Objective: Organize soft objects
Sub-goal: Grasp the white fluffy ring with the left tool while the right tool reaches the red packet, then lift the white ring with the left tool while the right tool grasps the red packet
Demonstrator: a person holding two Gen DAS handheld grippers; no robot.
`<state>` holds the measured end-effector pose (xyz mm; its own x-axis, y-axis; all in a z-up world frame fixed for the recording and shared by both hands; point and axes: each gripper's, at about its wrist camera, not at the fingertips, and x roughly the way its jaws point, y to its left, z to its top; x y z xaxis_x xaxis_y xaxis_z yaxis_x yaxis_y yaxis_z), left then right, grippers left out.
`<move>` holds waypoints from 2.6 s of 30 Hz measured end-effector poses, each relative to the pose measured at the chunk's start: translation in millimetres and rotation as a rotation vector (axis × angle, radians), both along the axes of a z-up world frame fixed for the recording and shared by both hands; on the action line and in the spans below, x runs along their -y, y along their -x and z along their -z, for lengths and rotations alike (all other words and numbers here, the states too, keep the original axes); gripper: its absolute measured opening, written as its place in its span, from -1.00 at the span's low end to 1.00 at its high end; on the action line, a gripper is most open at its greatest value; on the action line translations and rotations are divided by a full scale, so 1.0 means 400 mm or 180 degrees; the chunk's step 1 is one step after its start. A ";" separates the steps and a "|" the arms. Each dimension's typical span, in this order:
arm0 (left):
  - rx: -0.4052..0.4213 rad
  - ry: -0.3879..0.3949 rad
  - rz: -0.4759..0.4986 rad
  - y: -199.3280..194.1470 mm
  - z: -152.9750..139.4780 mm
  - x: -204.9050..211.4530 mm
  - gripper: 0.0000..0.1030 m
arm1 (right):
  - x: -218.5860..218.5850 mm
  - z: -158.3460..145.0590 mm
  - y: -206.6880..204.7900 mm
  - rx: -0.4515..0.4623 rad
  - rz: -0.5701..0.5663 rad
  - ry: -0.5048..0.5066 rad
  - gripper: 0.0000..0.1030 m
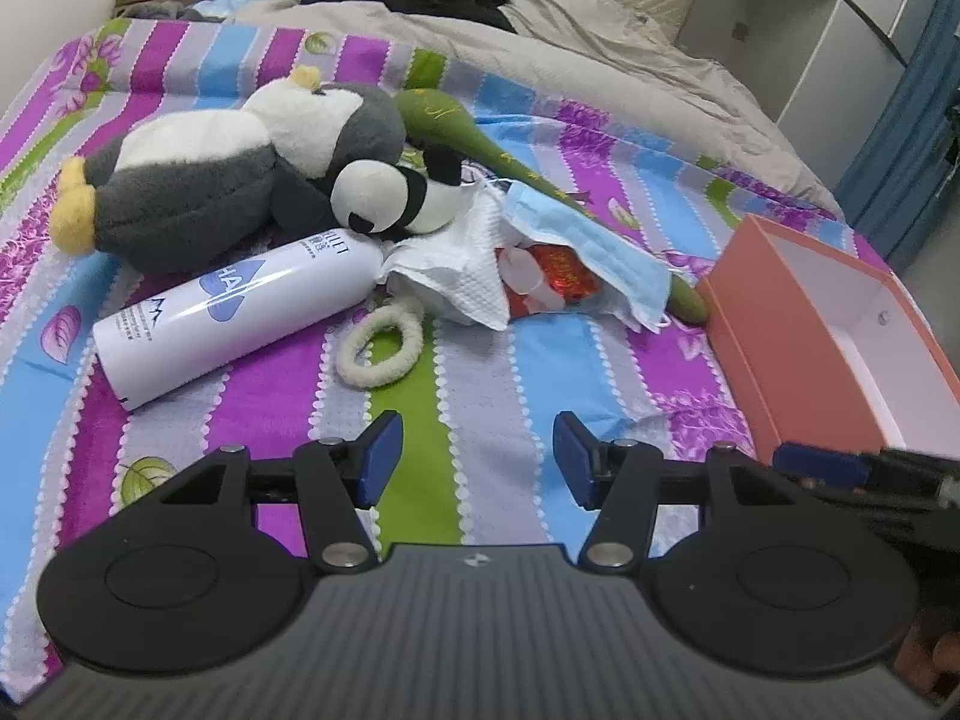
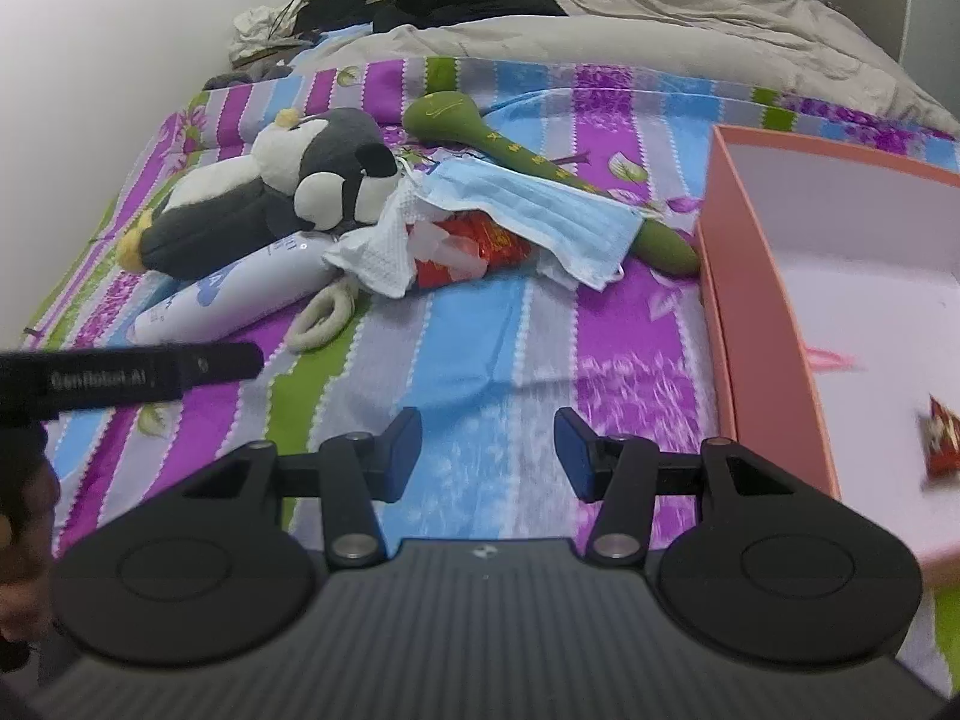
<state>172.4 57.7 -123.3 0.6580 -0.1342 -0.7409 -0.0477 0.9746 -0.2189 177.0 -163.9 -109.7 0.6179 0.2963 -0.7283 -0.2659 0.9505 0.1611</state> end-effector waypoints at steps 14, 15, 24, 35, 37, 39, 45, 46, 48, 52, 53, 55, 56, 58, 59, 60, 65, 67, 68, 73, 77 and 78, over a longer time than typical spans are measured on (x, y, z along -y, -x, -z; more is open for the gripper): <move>-0.0184 -0.0148 -0.0202 -0.170 0.153 -0.057 0.24 | -0.087 0.070 -0.232 -0.0090 -0.0060 -0.0089 0.01; -0.0180 -0.0162 -0.0220 -0.182 0.162 -0.062 0.24 | -0.095 0.076 -0.248 -0.0098 -0.0081 -0.0096 0.01; -0.0298 -0.0234 -0.0244 -0.254 0.234 -0.082 0.24 | -0.153 0.109 -0.364 -0.0005 -0.0241 -0.0159 0.00; -0.0284 -0.0272 -0.0183 -0.280 0.263 -0.077 0.08 | -0.209 0.153 -0.434 -0.0064 -0.0379 -0.0324 0.00; -0.0276 -0.0297 -0.0158 -0.282 0.262 -0.078 -0.04 | -0.217 0.162 -0.440 -0.0110 -0.0383 -0.0292 -0.04; -0.0306 -0.0295 -0.0175 -0.290 0.258 -0.082 -0.32 | -0.220 0.165 -0.444 -0.0195 -0.0384 -0.0288 -0.23; -0.0421 -0.0204 -0.0230 -0.301 0.239 -0.107 -0.64 | -0.208 0.150 -0.428 -0.0210 -0.0382 -0.0354 -0.44; -0.0425 -0.0183 -0.0253 -0.298 0.236 -0.111 -0.65 | -0.205 0.145 -0.422 -0.0192 -0.0386 -0.0354 -0.45; -0.0425 -0.0176 -0.0275 -0.289 0.228 -0.112 -0.66 | -0.199 0.137 -0.410 -0.0180 -0.0392 -0.0341 -0.46; -0.0414 -0.0122 -0.0271 -0.263 0.207 -0.103 -0.66 | -0.185 0.114 -0.378 -0.0146 -0.0371 -0.0317 -0.47; -0.0408 -0.0114 -0.0263 -0.254 0.199 -0.100 -0.67 | -0.180 0.108 -0.366 -0.0142 -0.0354 -0.0302 -0.47; -0.0388 -0.0102 -0.0246 -0.234 0.181 -0.096 -0.66 | -0.172 0.096 -0.342 -0.0153 -0.0334 -0.0275 -0.47; -0.0369 -0.0095 -0.0238 -0.224 0.171 -0.094 -0.66 | -0.166 0.089 -0.326 -0.0152 -0.0341 -0.0266 -0.47; -0.0341 -0.0077 -0.0212 -0.204 0.154 -0.090 -0.66 | -0.155 0.079 -0.300 -0.0158 -0.0337 -0.0244 -0.47; -0.0328 -0.0068 -0.0198 -0.191 0.146 -0.087 -0.66 | -0.150 0.074 -0.286 -0.0159 -0.0337 -0.0233 -0.47; -0.0315 -0.0065 -0.0188 -0.180 0.137 -0.083 -0.66 | -0.143 0.068 -0.272 -0.0152 -0.0331 -0.0218 -0.47; -0.0250 -0.0067 -0.0129 -0.115 0.100 -0.060 -0.67 | -0.112 0.042 -0.199 -0.0105 -0.0275 -0.0167 -0.84; -0.0224 -0.0069 -0.0108 -0.088 0.085 -0.050 -0.67 | -0.102 0.035 -0.172 -0.0092 -0.0237 -0.0162 -0.84; -0.0212 -0.0067 -0.0101 -0.073 0.079 -0.046 -0.67 | -0.097 0.032 -0.158 -0.0082 -0.0230 -0.0152 -0.84; -0.0179 -0.0058 -0.0047 -0.004 0.062 -0.019 -0.66 | -0.076 0.034 -0.084 -0.0082 -0.0213 -0.0140 -0.84; -0.0206 -0.0013 -0.0037 0.043 0.068 -0.002 -0.67 | -0.047 0.053 -0.029 -0.0149 -0.0150 -0.0205 -0.84; -0.0214 -0.0013 -0.0035 0.055 0.070 0.002 -0.66 | -0.040 0.061 -0.017 -0.0169 -0.0118 -0.0209 -0.84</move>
<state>150.6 56.9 -151.4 0.6082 -0.1242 -0.7840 -0.0728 0.9748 -0.2109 183.8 -148.0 -134.2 0.5668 0.3664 -0.7379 -0.2901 0.9270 0.2375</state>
